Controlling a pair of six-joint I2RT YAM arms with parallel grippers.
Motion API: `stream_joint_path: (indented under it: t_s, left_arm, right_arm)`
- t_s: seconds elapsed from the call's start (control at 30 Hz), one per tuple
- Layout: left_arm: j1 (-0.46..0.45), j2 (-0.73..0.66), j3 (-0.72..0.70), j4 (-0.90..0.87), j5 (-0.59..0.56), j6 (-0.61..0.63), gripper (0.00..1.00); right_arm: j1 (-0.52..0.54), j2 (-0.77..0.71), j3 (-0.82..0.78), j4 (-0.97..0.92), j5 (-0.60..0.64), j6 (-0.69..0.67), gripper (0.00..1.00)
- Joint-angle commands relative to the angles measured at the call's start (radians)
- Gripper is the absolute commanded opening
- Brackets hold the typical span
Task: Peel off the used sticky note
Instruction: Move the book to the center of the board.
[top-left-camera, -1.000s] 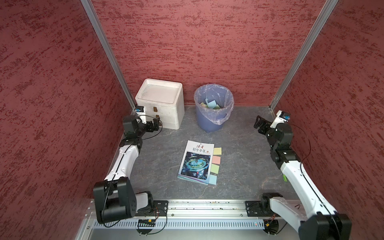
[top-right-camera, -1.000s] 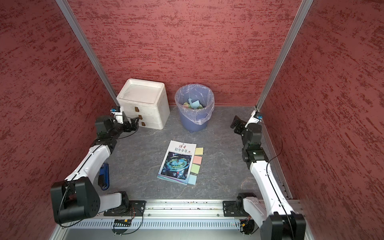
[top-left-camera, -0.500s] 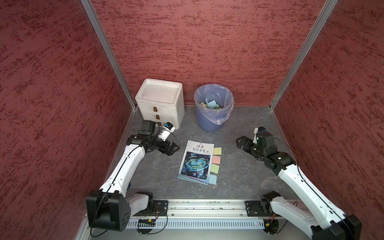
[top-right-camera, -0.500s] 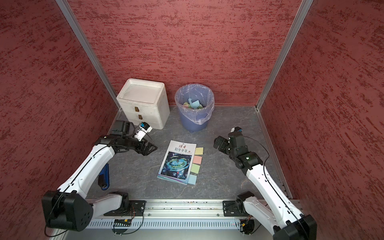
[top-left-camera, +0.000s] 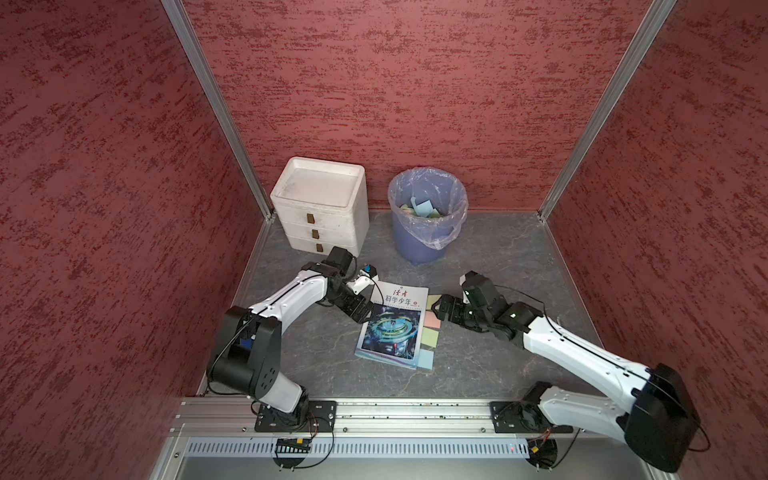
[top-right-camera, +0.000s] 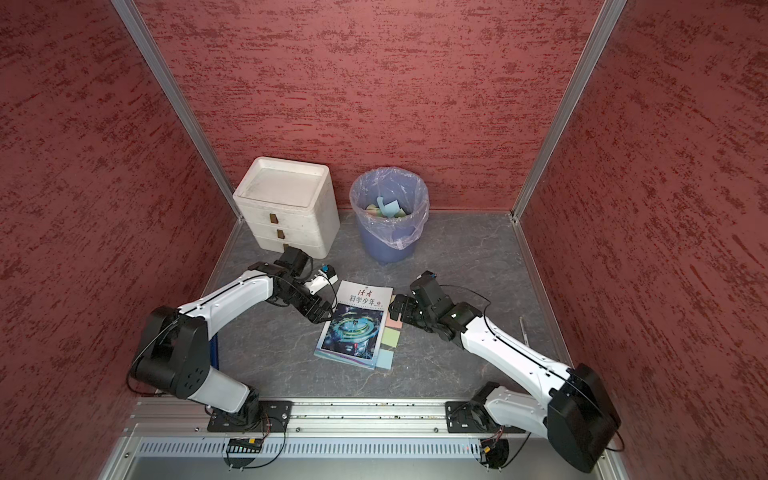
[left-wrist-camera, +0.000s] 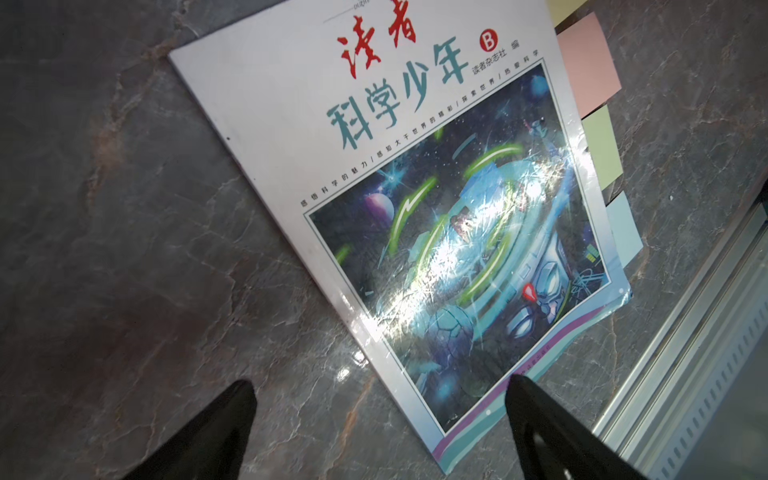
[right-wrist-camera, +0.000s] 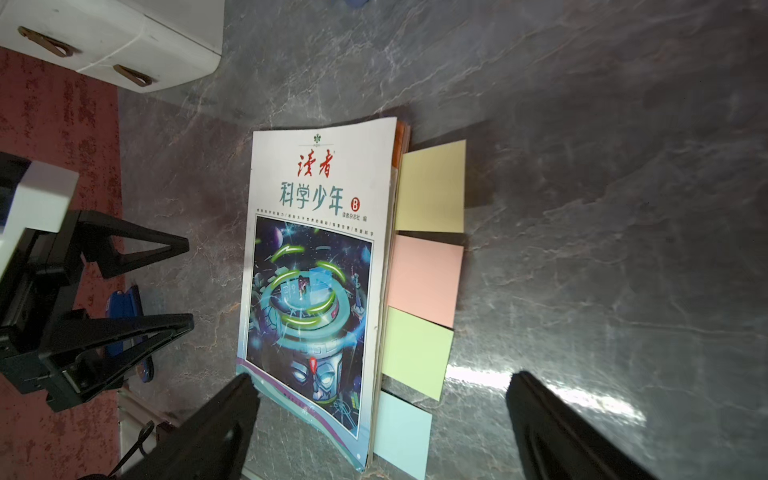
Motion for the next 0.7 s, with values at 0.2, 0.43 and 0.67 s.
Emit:
stream_joint_path:
  t_s: [0.2, 0.43, 0.67]
  left_arm:
    - [-0.018, 0.164, 0.102, -0.016, 0.054, -0.07, 0.76]
    - [-0.025, 0.249, 0.119, -0.016, 0.037, -0.063, 0.66]
    - [-0.053, 0.281, 0.111, -0.01, 0.02, -0.049, 0.59]
  right_arm:
    - [0.003, 0.226, 0.142, 0.171, -0.099, -0.008, 0.98]
    - [-0.031, 0.377, 0.209, 0.228, -0.147, -0.007, 0.94]
    - [-0.052, 0.439, 0.221, 0.249, -0.169, 0.007, 0.91]
